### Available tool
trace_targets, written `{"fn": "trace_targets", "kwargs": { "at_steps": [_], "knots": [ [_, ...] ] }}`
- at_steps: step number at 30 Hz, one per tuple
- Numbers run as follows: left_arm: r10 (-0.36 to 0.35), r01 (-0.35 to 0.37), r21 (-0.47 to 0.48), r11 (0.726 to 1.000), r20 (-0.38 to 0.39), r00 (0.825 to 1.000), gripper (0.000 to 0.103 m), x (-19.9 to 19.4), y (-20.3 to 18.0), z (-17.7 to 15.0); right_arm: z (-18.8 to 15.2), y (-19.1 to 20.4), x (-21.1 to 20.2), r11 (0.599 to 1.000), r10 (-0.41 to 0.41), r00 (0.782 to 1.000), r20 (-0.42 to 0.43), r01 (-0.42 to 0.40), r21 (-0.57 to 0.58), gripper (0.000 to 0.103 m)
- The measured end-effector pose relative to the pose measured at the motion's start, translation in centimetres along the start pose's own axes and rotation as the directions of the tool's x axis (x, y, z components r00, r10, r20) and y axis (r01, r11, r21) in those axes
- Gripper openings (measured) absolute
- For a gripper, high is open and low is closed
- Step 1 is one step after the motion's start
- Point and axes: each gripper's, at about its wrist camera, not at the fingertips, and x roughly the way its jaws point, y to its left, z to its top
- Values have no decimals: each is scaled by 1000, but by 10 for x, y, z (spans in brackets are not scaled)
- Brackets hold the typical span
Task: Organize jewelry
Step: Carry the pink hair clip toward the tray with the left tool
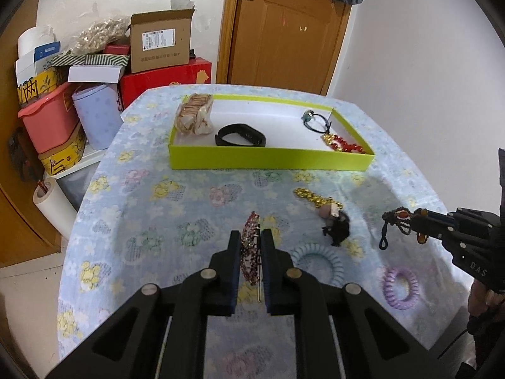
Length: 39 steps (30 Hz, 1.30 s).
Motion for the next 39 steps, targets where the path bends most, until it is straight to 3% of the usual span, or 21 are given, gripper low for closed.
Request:
{"fn": "trace_targets", "kwargs": {
  "at_steps": [15, 26, 39],
  "knots": [
    [-7, 7, 21, 1000, 33, 999, 13, -13, -16, 13, 17, -7, -17, 999, 27, 998, 63, -29, 30, 8],
    [-7, 6, 22, 1000, 24, 1000, 13, 4, -16, 31, 32, -19, -5, 997, 37, 997, 65, -41, 62, 8],
    [1, -2, 29, 1000, 28, 1000, 13, 39, -7, 94, 80, -34, 20, 998, 25, 996, 90, -31, 60, 8]
  ]
}}
